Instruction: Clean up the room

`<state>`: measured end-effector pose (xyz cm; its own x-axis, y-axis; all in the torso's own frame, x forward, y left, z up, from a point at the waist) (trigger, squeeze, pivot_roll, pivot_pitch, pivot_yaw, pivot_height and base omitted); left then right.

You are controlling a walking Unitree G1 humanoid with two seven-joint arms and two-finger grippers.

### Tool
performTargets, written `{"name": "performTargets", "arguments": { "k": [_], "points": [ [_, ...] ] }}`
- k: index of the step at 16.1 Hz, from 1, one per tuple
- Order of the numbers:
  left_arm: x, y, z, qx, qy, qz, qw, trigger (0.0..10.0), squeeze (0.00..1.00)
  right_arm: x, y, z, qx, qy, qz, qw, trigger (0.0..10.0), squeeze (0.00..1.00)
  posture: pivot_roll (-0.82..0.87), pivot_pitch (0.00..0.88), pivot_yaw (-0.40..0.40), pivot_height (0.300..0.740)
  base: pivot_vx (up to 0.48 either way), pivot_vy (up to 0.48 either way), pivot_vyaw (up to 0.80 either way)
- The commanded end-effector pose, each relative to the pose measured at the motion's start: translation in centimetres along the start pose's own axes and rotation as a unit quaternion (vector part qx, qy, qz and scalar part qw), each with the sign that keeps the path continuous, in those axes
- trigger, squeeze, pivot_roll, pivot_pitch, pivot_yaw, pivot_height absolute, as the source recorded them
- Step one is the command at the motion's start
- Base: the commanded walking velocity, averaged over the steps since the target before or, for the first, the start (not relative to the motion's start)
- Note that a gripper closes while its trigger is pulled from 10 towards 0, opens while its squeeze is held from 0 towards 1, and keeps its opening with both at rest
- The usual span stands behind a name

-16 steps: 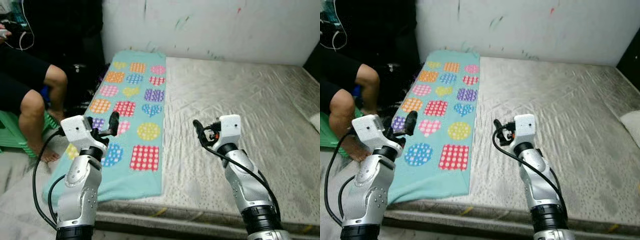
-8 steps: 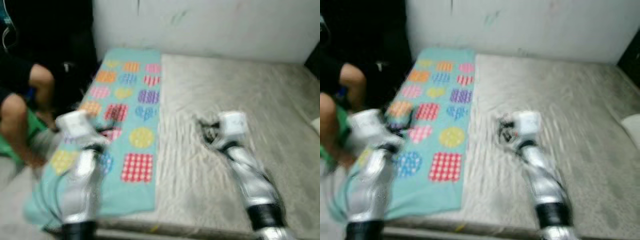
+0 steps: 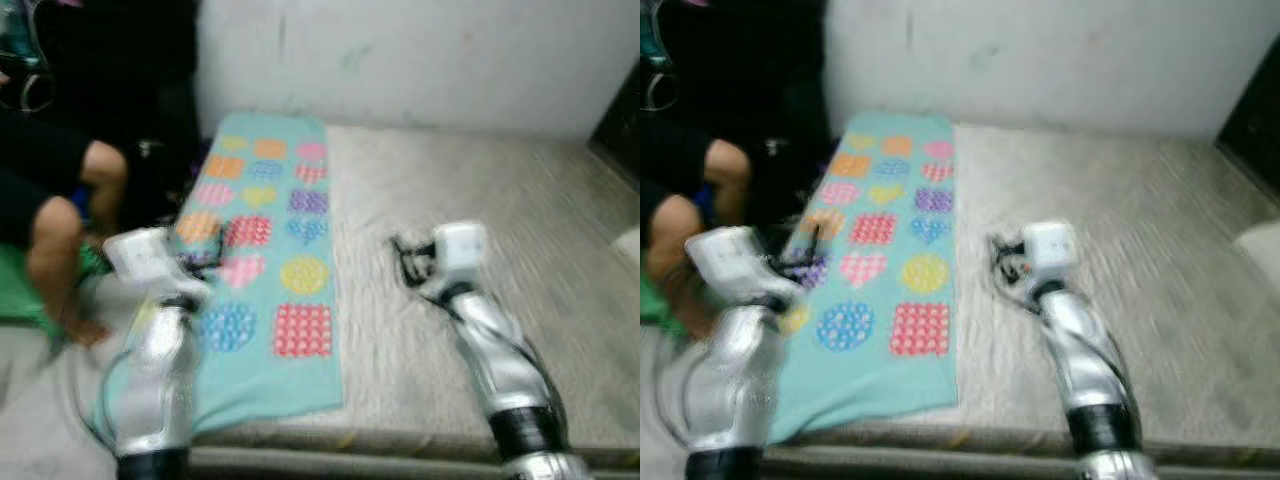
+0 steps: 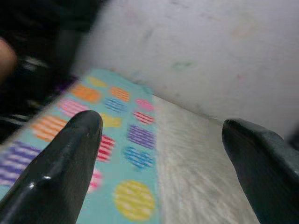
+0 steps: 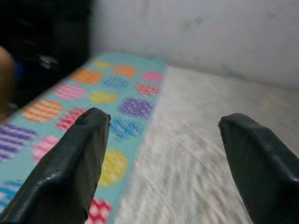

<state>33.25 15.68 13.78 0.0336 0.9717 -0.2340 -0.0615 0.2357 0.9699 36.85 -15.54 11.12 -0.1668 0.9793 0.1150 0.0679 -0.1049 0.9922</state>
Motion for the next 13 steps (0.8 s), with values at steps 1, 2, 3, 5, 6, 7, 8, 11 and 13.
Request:
{"name": "performTargets", "arguments": {
  "k": [1, 2, 3, 5, 6, 7, 8, 11, 13],
  "points": [
    [0.6, 0.6, 0.1, -0.008, 0.006, 0.009, 1.000, 10.0, 0.00, 0.8, 0.8, 0.4, -0.013, 0.014, 0.000, 1.000, 10.0, 0.00, -0.05, 0.000, -0.039, 0.740, 0.000, 0.480, -0.61],
    [0.6, 0.6, 0.1, -0.007, 0.006, 0.008, 1.000, 10.0, 0.00, 0.9, 0.8, 0.4, -0.014, 0.019, -0.004, 1.000, 10.0, 0.00, -0.05, 0.000, -0.039, 0.740, 0.000, 0.480, 0.00],
    [0.7, 0.7, 0.1, -0.010, 0.009, 0.011, 1.000, 10.0, 0.00, 0.9, 0.8, 0.3, -0.014, 0.020, -0.005, 1.000, 10.0, 0.00, -0.05, 0.000, -0.040, 0.740, 0.000, 0.480, 0.00],
    [0.5, 0.5, 0.2, -0.001, 0.005, 0.003, 1.000, 10.0, 0.00, 0.9, 0.8, 0.3, -0.014, 0.023, -0.004, 1.000, 10.0, 0.00, -0.05, 0.000, -0.040, 0.740, 0.000, 0.480, 0.00],
    [0.5, 0.8, 0.1, -0.014, 0.007, 0.007, 1.000, 10.0, 0.00, 1.0, 0.7, 0.3, -0.014, 0.025, -0.004, 1.000, 10.0, 0.00, -0.05, 0.000, -0.040, 0.740, 0.000, 0.480, 0.00],
    [0.6, 0.9, 0.1, -0.016, 0.008, 0.008, 1.000, 10.0, 0.00, 1.1, 0.7, 0.3, -0.013, 0.026, -0.003, 1.000, 10.0, 0.00, -0.05, 0.000, -0.040, 0.740, 0.000, 0.000, 0.00],
    [0.6, 0.9, -0.1, -0.015, 0.010, 0.010, 1.000, 10.0, 0.00, 1.1, 0.7, 0.2, -0.013, 0.028, -0.002, 1.000, 10.0, 0.00, -0.05, 0.000, -0.038, 0.740, 0.000, 0.000, 0.00],
    [0.4, 0.5, -0.8, -0.008, 0.009, 0.009, 1.000, 10.0, 0.00, 1.1, 0.5, -0.4, -0.011, 0.026, 0.002, 1.000, 10.0, 0.00, -0.05, 0.000, -0.035, 0.740, 0.000, 0.000, 0.00],
    [0.0, 0.0, -1.2, -0.001, -0.002, 0.006, 1.000, 10.0, 0.00, 0.7, 0.0, -0.7, -0.002, 0.014, 0.007, 1.000, 10.0, 0.00, -0.05, 0.000, -0.028, 0.740, 0.000, 0.000, 0.00]
  ]
}}
Point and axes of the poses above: a point about 5 cm out from each wrist's last joint towards the gripper, its own z axis pointing out of the wrist towards the gripper, its own y axis along the axis of the wrist's last joint, x = y × z, the point moved 4 cm from there along z, pointing out of the wrist towards the gripper, and after that the axes turned 9 degrees about z, right-handed, at the moved point
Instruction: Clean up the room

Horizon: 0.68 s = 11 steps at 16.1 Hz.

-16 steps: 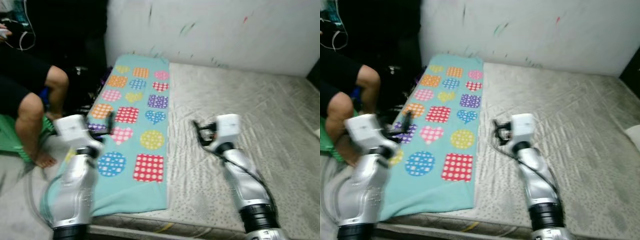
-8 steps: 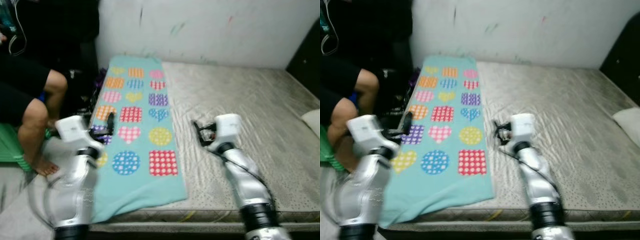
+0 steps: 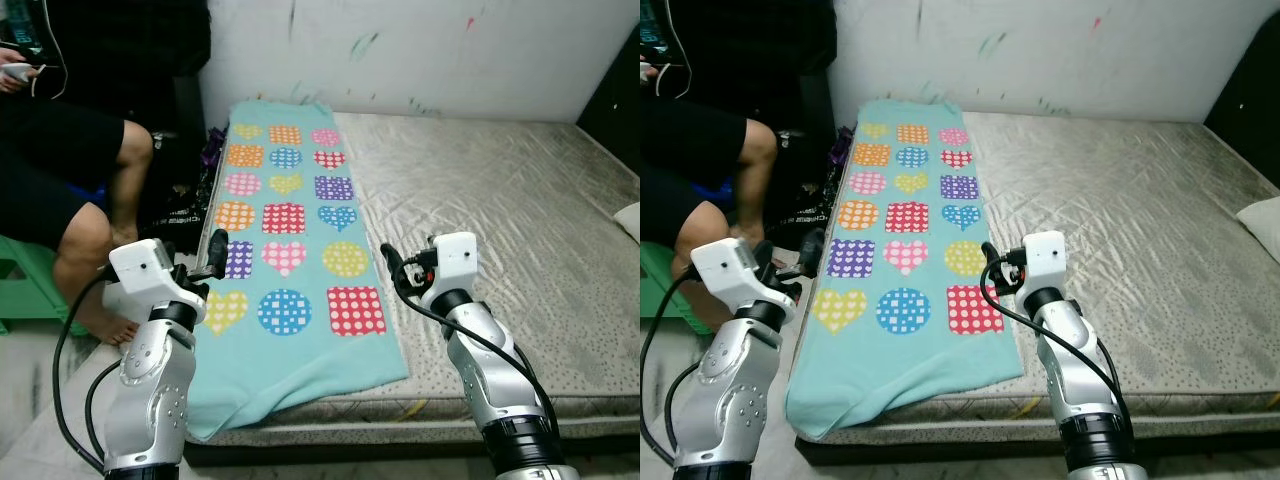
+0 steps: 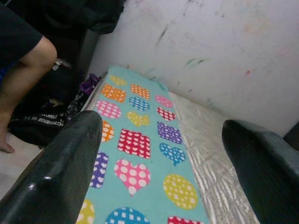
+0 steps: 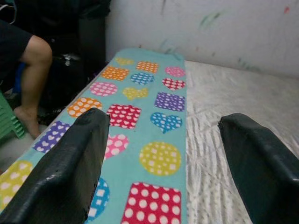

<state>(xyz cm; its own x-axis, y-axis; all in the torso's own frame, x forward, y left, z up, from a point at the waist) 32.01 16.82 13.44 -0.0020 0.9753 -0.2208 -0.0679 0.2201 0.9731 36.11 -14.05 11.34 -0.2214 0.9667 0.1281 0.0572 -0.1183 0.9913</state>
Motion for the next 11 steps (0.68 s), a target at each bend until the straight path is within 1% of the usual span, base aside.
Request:
{"name": "performTargets", "arguments": {
  "k": [1, 2, 3, 4, 7, 11],
  "points": [
    [-1.2, -0.1, -0.2, 0.005, -0.024, -0.007, 1.000, 10.0, 0.00, -0.9, -0.2, -0.5, 0.007, -0.017, 0.004, 1.000, 10.0, 0.00, -0.05, 0.000, -0.026, 0.740, 0.000, 0.000, 0.00],
    [-1.2, -0.3, -0.3, 0.008, -0.026, -0.007, 1.000, 10.0, 0.00, -0.9, -0.4, -0.6, 0.011, -0.019, 0.007, 1.000, 10.0, 0.00, -0.06, 0.000, -0.021, 0.740, 0.000, 0.000, 0.00],
    [-1.4, -0.3, -0.4, 0.008, -0.032, -0.004, 0.999, 10.0, 0.00, -0.9, -0.6, -0.8, 0.014, -0.021, 0.005, 1.000, 10.0, 0.00, -0.06, 0.000, -0.020, 0.740, 0.000, 0.000, -0.80],
    [-1.5, -0.3, -0.5, 0.008, -0.035, -0.005, 0.999, 10.0, 0.00, -1.0, -0.8, -1.0, 0.017, -0.025, 0.012, 0.999, 10.0, 0.00, -0.06, 0.000, -0.018, 0.740, 0.000, 0.000, -0.80],
    [-2.1, -0.4, -0.6, 0.013, -0.046, -0.011, 0.999, 10.0, 0.00, -1.3, -0.9, -1.7, 0.021, -0.030, 0.009, 0.999, 10.0, 0.00, -0.07, 0.000, -0.016, 0.740, 0.000, 0.000, -0.76],
    [-2.4, -0.2, -1.0, 0.014, -0.053, -0.014, 0.998, 10.0, 0.00, -1.1, -1.2, -2.3, 0.027, -0.030, 0.009, 0.999, 10.0, 0.00, -0.07, 0.000, -0.016, 0.740, 0.000, 0.000, 0.00]
  ]
}}
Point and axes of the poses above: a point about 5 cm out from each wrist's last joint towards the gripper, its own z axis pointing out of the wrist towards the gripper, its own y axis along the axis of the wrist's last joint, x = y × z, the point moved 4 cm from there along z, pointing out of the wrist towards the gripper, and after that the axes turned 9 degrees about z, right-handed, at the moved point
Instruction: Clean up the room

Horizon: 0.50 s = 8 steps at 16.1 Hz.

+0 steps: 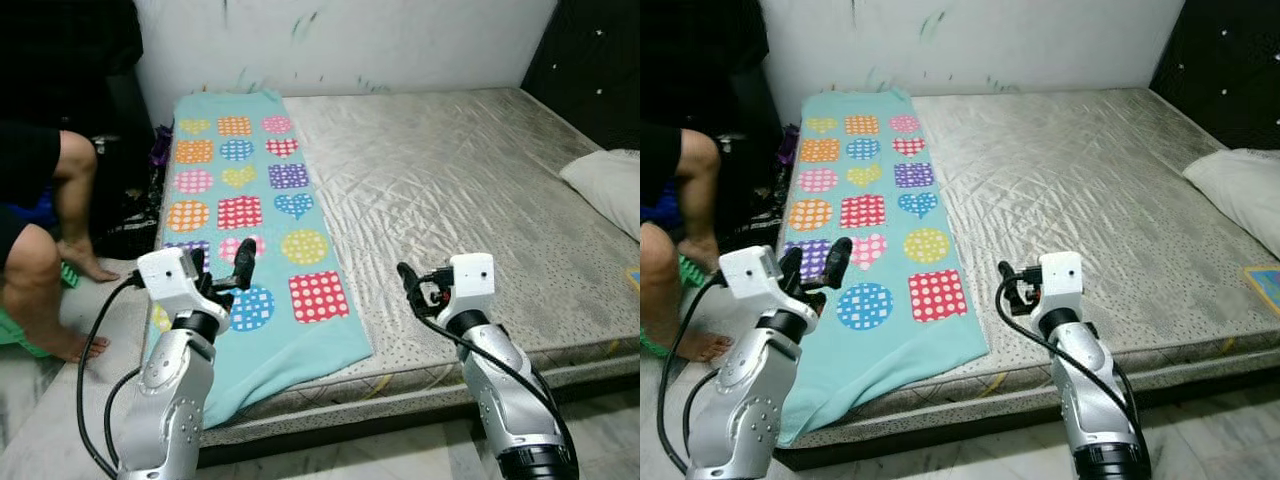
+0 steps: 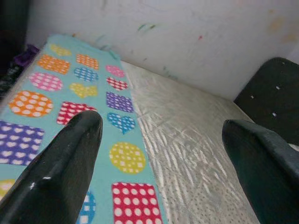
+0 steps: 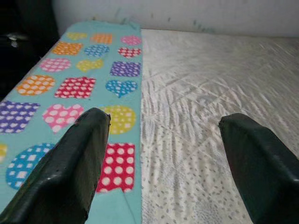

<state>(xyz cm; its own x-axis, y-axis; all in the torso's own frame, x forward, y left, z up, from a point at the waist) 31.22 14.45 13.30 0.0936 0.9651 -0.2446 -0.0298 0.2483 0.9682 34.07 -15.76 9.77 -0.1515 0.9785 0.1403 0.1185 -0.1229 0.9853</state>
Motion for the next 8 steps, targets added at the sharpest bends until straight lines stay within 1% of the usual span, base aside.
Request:
{"name": "performTargets", "arguments": {
  "k": [1, 2, 4, 6, 8],
  "points": [
    [-0.1, 0.4, -0.1, -0.004, -0.005, 0.000, 1.000, 10.0, 0.00, 0.4, 0.3, 0.0, -0.003, 0.006, 0.001, 1.000, 10.0, 0.00, -0.07, 0.000, -0.016, 0.740, 0.000, 0.000, 0.00],
    [0.2, 0.2, -0.1, 0.006, 0.004, 0.001, 1.000, 10.0, 0.00, 0.4, 0.3, -0.1, -0.002, 0.004, 0.002, 1.000, 10.0, 0.00, -0.07, 0.000, -0.015, 0.740, 0.000, 0.000, 0.00],
    [0.1, 0.1, -0.1, 0.008, 0.001, -0.001, 1.000, 10.0, 0.00, 0.3, 0.4, -0.2, -0.003, -0.001, -0.002, 1.000, 10.0, 0.00, -0.07, 0.000, -0.009, 0.740, 0.000, 0.000, 0.00],
    [0.4, -0.5, -0.2, 0.025, 0.005, 0.008, 1.000, 10.0, 0.00, -0.4, 0.6, -0.3, -0.002, -0.020, 0.001, 1.000, 10.0, 0.00, -0.07, 0.000, -0.007, 0.740, 0.000, 0.000, 0.00],
    [0.9, -0.6, -0.3, 0.026, 0.007, 0.012, 1.000, 10.0, 0.00, -0.6, 0.6, -0.3, 0.000, -0.025, 0.005, 1.000, 10.0, 0.00, -0.05, 0.000, -0.008, 0.740, 0.000, 0.000, 0.00]
  ]
}}
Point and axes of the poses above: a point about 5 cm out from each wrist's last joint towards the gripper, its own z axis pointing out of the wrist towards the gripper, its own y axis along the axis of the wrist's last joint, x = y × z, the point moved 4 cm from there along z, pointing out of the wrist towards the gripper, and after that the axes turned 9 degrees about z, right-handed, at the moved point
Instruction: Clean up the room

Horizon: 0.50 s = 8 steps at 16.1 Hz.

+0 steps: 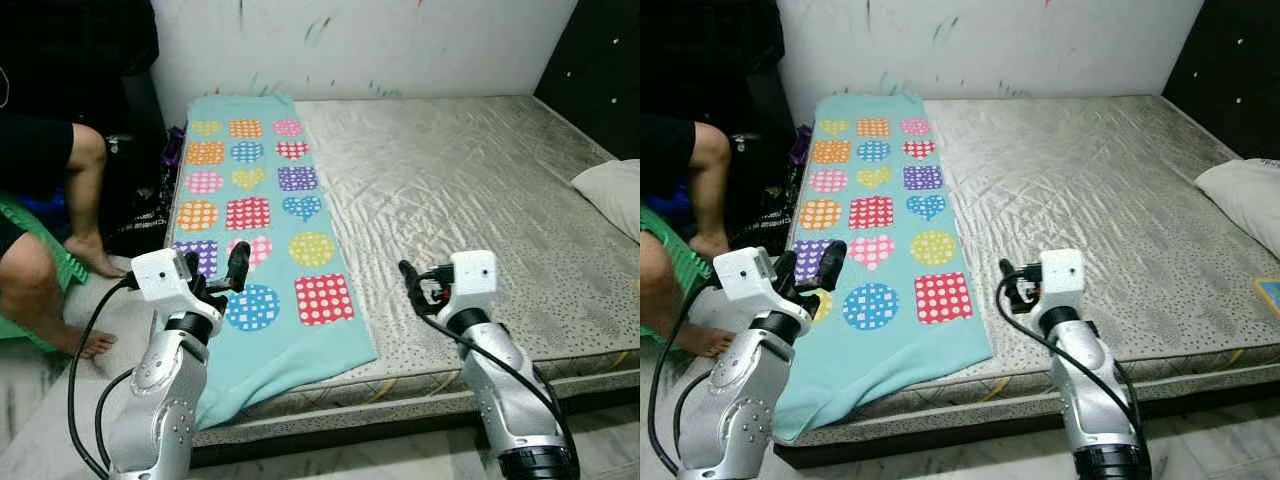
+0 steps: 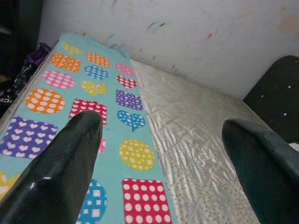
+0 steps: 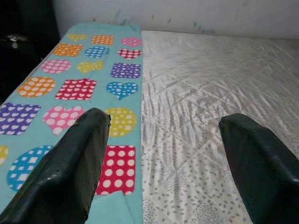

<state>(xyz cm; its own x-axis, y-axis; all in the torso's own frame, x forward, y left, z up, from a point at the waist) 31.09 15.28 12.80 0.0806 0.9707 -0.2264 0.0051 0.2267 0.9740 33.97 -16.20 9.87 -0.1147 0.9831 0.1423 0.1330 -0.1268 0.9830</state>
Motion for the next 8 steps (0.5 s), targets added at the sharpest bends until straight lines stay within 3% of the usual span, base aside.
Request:
{"name": "performTargets", "arguments": {
  "k": [1, 3, 8],
  "points": [
    [0.52, -0.01, -0.23, 0.005, 0.003, 0.013, 1.000, 10.0, 0.00, -0.16, 0.45, -0.02, -0.005, -0.007, 0.004, 1.000, 10.0, 0.00, -0.04, 0.000, -0.011, 0.740, 0.000, 0.000, 0.00],
    [1.17, 0.37, -0.24, -0.001, 0.008, 0.017, 1.000, 10.0, 0.00, 0.31, 0.56, 0.28, -0.006, -0.003, 0.004, 1.000, 10.0, 0.00, -0.04, 0.000, -0.011, 0.740, 0.000, 0.000, 0.00],
    [0.58, 0.46, 0.32, 0.000, 0.007, 0.005, 1.000, 10.0, 0.00, -0.16, 0.90, 0.38, -0.010, -0.009, 0.013, 1.000, 10.0, 0.00, -0.04, 0.000, -0.009, 0.740, 0.000, 0.000, 0.00]
  ]
}}
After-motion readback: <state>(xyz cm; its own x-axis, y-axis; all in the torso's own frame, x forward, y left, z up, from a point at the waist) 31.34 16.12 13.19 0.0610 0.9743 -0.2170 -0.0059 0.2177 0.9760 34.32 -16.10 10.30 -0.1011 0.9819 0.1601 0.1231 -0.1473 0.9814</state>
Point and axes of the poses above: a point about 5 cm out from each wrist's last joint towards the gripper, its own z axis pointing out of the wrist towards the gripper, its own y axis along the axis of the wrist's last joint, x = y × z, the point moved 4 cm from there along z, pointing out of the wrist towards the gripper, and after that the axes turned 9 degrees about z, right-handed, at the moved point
